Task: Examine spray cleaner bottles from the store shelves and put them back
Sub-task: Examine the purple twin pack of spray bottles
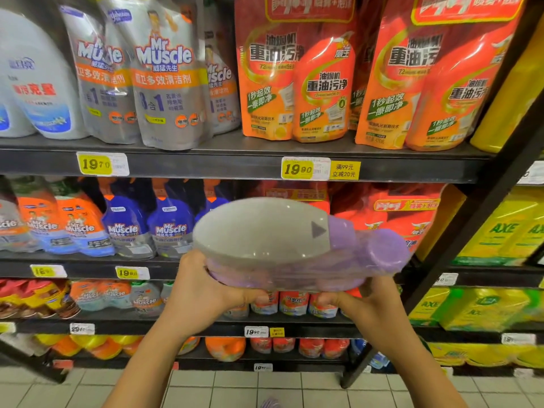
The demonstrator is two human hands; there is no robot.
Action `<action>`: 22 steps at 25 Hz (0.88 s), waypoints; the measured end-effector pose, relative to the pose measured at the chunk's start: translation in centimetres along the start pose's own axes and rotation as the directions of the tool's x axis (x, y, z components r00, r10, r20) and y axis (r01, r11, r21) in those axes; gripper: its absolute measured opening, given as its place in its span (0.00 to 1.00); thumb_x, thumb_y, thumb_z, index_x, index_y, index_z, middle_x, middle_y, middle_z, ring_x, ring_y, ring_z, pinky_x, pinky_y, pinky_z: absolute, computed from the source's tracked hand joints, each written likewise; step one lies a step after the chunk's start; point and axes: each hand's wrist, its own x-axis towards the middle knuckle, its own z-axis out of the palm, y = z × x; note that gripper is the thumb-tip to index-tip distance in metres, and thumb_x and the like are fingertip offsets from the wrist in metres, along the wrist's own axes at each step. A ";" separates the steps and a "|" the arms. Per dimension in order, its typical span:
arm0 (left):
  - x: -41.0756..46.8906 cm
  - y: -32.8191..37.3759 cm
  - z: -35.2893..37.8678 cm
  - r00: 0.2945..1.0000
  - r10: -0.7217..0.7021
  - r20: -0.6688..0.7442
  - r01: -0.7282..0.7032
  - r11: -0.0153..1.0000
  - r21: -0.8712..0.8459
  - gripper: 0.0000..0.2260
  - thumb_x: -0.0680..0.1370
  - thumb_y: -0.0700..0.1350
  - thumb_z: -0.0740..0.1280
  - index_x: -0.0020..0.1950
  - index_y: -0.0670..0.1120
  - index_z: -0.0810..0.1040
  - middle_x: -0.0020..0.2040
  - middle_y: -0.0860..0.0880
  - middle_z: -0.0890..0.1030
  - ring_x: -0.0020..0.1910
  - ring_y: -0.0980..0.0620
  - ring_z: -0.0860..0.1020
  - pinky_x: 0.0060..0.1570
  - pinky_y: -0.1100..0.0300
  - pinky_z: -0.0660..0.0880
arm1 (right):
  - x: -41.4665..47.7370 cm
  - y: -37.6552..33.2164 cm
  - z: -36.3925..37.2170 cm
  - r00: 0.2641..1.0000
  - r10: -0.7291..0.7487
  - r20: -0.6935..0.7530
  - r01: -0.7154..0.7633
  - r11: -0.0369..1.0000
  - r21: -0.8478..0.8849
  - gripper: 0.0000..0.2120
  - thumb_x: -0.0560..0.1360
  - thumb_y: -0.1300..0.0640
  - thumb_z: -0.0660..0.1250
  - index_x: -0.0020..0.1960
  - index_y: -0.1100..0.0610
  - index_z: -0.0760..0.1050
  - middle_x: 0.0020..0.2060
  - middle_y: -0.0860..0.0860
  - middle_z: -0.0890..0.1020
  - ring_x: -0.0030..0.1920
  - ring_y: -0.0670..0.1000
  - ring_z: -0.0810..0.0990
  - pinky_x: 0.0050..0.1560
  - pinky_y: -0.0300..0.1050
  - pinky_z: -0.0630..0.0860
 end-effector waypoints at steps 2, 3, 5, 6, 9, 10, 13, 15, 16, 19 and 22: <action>0.0 0.4 -0.2 0.998 0.037 -0.043 -0.035 0.999 0.036 0.32 0.45 0.51 0.85 0.47 0.51 0.81 0.40 0.66 0.83 0.41 0.69 0.80 0.36 0.77 0.73 | 0.2 -0.6 0.0 1.000 -0.004 -0.030 0.004 1.000 -0.021 0.31 0.63 0.52 0.80 0.61 0.41 0.71 0.55 0.48 0.79 0.57 0.49 0.78 0.54 0.42 0.77; 0.1 0.9 -0.1 0.997 0.042 -0.057 -0.040 0.999 0.033 0.33 0.45 0.53 0.85 0.47 0.52 0.79 0.42 0.66 0.83 0.41 0.69 0.80 0.36 0.77 0.73 | 0.3 -0.7 -0.1 0.999 -0.027 -0.018 0.027 0.999 -0.034 0.31 0.61 0.50 0.79 0.59 0.35 0.70 0.54 0.43 0.78 0.56 0.47 0.78 0.53 0.41 0.77; 0.4 1.6 -0.1 0.993 0.030 -0.112 -0.030 1.000 -0.002 0.31 0.46 0.56 0.81 0.46 0.55 0.77 0.43 0.66 0.83 0.40 0.69 0.79 0.35 0.76 0.73 | 0.5 -1.1 0.1 0.997 -0.071 -0.031 0.068 0.995 -0.070 0.31 0.62 0.45 0.76 0.62 0.35 0.68 0.55 0.39 0.77 0.57 0.47 0.77 0.54 0.45 0.76; 0.6 1.6 -0.1 0.993 0.026 -0.119 -0.028 1.000 -0.010 0.30 0.46 0.57 0.79 0.46 0.56 0.76 0.43 0.67 0.82 0.39 0.69 0.79 0.34 0.76 0.72 | 0.6 -1.5 0.2 0.996 -0.082 -0.039 0.079 0.995 -0.057 0.33 0.62 0.43 0.76 0.65 0.37 0.68 0.58 0.39 0.77 0.58 0.47 0.77 0.56 0.47 0.76; 0.9 2.6 0.0 0.988 0.020 -0.153 -0.027 0.999 -0.045 0.27 0.48 0.57 0.77 0.44 0.55 0.76 0.41 0.66 0.82 0.37 0.69 0.79 0.33 0.75 0.72 | 1.3 -2.9 0.2 0.993 -0.096 -0.069 0.095 0.995 -0.017 0.34 0.62 0.37 0.76 0.65 0.33 0.68 0.59 0.37 0.78 0.57 0.44 0.79 0.53 0.43 0.78; 1.2 2.7 -0.1 0.986 -0.009 -0.165 -0.008 0.995 -0.098 0.25 0.49 0.57 0.76 0.43 0.54 0.76 0.39 0.64 0.83 0.35 0.67 0.80 0.33 0.74 0.74 | 1.6 -3.3 0.2 0.990 -0.106 -0.097 0.105 0.994 -0.016 0.33 0.61 0.38 0.76 0.63 0.32 0.69 0.58 0.37 0.78 0.54 0.44 0.80 0.50 0.41 0.79; 1.7 3.6 -0.1 0.985 -0.103 -0.137 0.060 0.955 -0.290 0.18 0.54 0.55 0.76 0.40 0.51 0.80 0.37 0.52 0.85 0.36 0.55 0.83 0.34 0.63 0.78 | 2.7 -4.7 0.3 0.964 -0.084 -0.254 0.078 0.996 -0.033 0.22 0.62 0.42 0.74 0.55 0.39 0.76 0.47 0.39 0.82 0.43 0.41 0.82 0.39 0.34 0.78; 1.7 4.7 -0.2 0.981 -0.171 -0.096 0.117 0.903 -0.413 0.15 0.56 0.52 0.78 0.40 0.50 0.83 0.39 0.46 0.86 0.37 0.48 0.84 0.35 0.56 0.80 | 3.6 -5.4 -0.2 0.972 -0.007 -0.234 0.013 1.000 0.023 0.16 0.64 0.42 0.72 0.51 0.43 0.79 0.43 0.41 0.84 0.41 0.41 0.82 0.39 0.33 0.77; 1.9 5.1 -0.4 0.978 -0.197 -0.073 0.142 0.875 -0.462 0.15 0.57 0.50 0.79 0.40 0.49 0.84 0.39 0.45 0.86 0.37 0.47 0.84 0.35 0.55 0.80 | 3.8 -5.6 -0.6 0.984 0.051 -0.171 -0.031 0.992 0.120 0.15 0.66 0.43 0.71 0.51 0.45 0.80 0.44 0.43 0.85 0.43 0.43 0.83 0.40 0.34 0.77; 2.3 6.9 -1.3 0.962 -0.273 0.015 0.240 0.814 -0.529 0.13 0.59 0.48 0.80 0.39 0.45 0.85 0.38 0.42 0.85 0.34 0.46 0.84 0.34 0.56 0.79 | 3.6 -6.4 -1.0 0.977 0.180 0.115 -0.213 0.825 0.523 0.16 0.70 0.53 0.69 0.58 0.46 0.79 0.51 0.51 0.85 0.49 0.52 0.84 0.43 0.44 0.80; 3.3 8.6 -1.7 0.941 -0.318 0.111 0.328 0.789 -0.520 0.09 0.60 0.47 0.76 0.34 0.42 0.85 0.33 0.43 0.85 0.29 0.49 0.83 0.29 0.60 0.79 | 3.8 -7.0 -0.9 0.970 0.192 0.150 -0.243 0.813 0.530 0.24 0.68 0.57 0.73 0.64 0.49 0.75 0.54 0.56 0.84 0.50 0.56 0.84 0.41 0.46 0.81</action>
